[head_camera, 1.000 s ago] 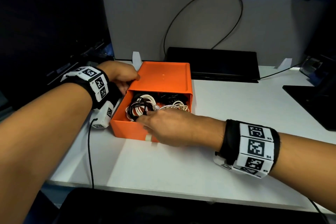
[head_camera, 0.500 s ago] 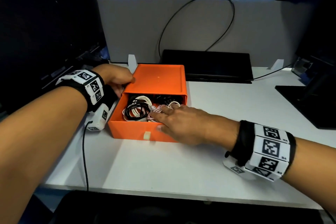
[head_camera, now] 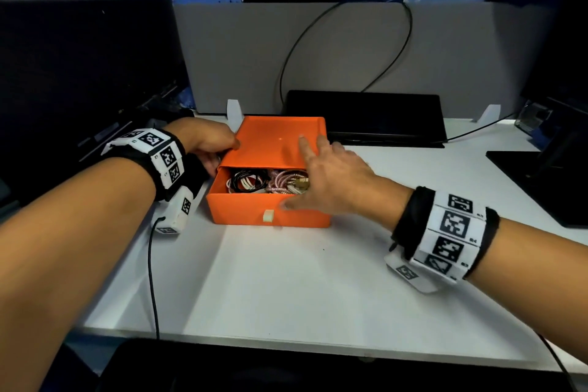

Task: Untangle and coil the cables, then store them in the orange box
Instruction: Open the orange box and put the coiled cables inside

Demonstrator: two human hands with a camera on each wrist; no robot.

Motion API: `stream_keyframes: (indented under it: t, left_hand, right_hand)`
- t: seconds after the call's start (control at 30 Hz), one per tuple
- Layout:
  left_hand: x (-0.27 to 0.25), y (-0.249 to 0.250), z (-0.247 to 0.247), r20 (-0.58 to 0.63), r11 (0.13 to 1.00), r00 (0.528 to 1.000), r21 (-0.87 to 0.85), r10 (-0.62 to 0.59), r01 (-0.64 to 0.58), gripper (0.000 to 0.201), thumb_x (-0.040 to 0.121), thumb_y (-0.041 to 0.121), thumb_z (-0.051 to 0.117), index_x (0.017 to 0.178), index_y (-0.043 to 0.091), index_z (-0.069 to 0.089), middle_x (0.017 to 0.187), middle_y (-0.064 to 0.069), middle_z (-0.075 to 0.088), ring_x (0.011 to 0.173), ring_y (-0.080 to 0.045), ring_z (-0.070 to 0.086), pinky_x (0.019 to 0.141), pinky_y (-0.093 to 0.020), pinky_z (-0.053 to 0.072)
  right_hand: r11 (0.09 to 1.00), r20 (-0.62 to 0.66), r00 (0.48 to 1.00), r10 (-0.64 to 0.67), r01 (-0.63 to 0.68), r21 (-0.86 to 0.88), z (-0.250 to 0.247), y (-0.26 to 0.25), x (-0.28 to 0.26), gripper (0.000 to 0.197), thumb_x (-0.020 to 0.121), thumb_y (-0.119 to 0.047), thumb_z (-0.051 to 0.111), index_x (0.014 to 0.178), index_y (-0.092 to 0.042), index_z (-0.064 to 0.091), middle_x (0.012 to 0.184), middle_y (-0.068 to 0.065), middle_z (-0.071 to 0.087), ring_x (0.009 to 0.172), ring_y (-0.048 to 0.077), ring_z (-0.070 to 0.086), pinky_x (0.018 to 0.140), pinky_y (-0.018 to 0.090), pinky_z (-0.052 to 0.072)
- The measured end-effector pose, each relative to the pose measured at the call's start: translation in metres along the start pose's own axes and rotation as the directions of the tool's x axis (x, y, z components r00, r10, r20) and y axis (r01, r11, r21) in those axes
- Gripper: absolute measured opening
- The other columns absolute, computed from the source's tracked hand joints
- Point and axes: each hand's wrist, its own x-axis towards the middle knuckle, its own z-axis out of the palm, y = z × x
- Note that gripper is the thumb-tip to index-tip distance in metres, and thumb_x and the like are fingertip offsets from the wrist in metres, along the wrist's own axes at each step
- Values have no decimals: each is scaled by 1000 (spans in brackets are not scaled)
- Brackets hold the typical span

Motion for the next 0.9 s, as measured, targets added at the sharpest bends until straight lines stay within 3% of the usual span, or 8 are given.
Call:
stream_keyframes:
  t: [0.07,0.17,0.33,0.47,0.57,0.7,0.8,0.9]
  left_hand:
    - [-2,0,1,-4,1000,1000,-14,-1,1,35,108,21,36,134,3,52,105,-26,71,71,-34,75,56,-40,62]
    - [-2,0,2,-10,1000,1000,-12,1,-1,37,109,24,36,138,5,50,108,-25,70,72,-34,75,58,-41,63]
    - [-2,2,3,-42,1000,999,19,6,-5,42,109,27,36,143,5,46,107,-23,69,70,-33,75,52,-36,60]
    - [-10,2,2,-17,1000,1000,-4,18,-18,49,108,43,45,143,10,47,115,-21,66,81,-35,75,64,-43,64]
    - [-24,-4,-3,173,996,982,-75,69,-57,68,87,64,67,140,28,44,125,-17,66,93,-37,76,82,-51,62]
    - [-24,-15,1,227,996,970,-18,92,-90,104,67,35,96,150,36,32,129,-15,65,99,-36,75,88,-54,60]
    - [-18,-15,6,177,998,983,1,56,-58,110,64,26,98,148,37,29,124,-18,65,91,-36,77,87,-55,60]
    - [-23,-12,6,163,999,986,0,36,-36,109,64,23,97,149,35,30,122,-20,66,89,-37,77,87,-55,60]
  right_hand:
    - [983,105,990,97,-112,146,7,4,14,136,69,-86,67,163,-13,2,160,19,31,135,39,47,102,47,49]
    - [932,83,985,153,-172,318,11,10,27,113,71,-77,75,147,-5,33,127,7,54,108,27,57,81,37,50]
    - [927,68,985,159,-172,334,10,21,39,55,83,-65,74,110,-21,56,106,1,56,97,23,56,80,36,50]
    - [944,72,991,115,-132,302,17,30,41,47,86,-63,71,102,-23,54,105,-1,57,95,22,59,78,36,51]
    - [945,75,995,72,-92,313,16,38,40,43,90,-58,70,103,-21,53,105,0,55,98,23,58,89,40,55]
    - [938,99,995,11,-45,343,20,46,51,47,91,-58,67,109,-14,65,108,5,66,91,22,67,81,35,58]
    - [911,125,992,6,-57,409,22,49,56,44,90,-55,71,103,-13,65,95,9,74,71,20,73,63,30,57]
    - [899,132,991,-6,-52,436,21,49,55,40,91,-52,71,108,-16,63,97,8,73,69,20,74,58,28,56]
